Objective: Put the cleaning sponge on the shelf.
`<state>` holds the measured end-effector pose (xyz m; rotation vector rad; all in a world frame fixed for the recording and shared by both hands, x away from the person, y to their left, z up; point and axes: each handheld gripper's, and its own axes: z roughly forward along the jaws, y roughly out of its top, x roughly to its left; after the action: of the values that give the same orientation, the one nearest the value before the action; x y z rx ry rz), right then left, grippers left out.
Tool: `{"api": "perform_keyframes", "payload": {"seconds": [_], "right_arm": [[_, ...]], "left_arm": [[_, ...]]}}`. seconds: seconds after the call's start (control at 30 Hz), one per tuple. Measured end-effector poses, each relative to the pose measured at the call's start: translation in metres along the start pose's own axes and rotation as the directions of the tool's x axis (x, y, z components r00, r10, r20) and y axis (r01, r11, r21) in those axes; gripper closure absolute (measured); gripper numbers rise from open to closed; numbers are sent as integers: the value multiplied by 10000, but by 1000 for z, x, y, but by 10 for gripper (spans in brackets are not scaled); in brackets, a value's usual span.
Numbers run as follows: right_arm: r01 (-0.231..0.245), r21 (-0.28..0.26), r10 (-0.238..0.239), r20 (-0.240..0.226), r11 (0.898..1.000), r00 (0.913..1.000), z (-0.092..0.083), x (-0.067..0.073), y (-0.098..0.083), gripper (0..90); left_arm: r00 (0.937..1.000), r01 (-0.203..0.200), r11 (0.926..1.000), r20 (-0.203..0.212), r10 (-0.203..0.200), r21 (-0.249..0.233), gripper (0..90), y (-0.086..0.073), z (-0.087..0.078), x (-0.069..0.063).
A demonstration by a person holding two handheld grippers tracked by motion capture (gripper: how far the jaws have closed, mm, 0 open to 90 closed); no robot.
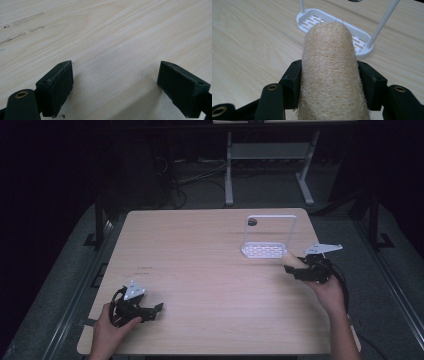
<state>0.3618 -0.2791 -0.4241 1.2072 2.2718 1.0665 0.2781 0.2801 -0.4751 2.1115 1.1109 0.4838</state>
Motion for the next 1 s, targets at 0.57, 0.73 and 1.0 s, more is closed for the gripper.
{"api": "perform_keyframes", "payload": {"seconds": [0.57,0.73,1.0], "right_arm": [[248,135,-247,-17,9996,9997,19,1,26,421],[197,125,-197,-32,9997,9998,27,1,33,421],[315,131,-315,-50,9994,9995,42,3,44,421]], "left_arm": [[10000,12,10000,-2,-12,18,129,0,0,0],[10000,7,10000,-6,-7,17,129,0,0,0],[10000,13,10000,-10,-13,8,129,0,0,0]]}}
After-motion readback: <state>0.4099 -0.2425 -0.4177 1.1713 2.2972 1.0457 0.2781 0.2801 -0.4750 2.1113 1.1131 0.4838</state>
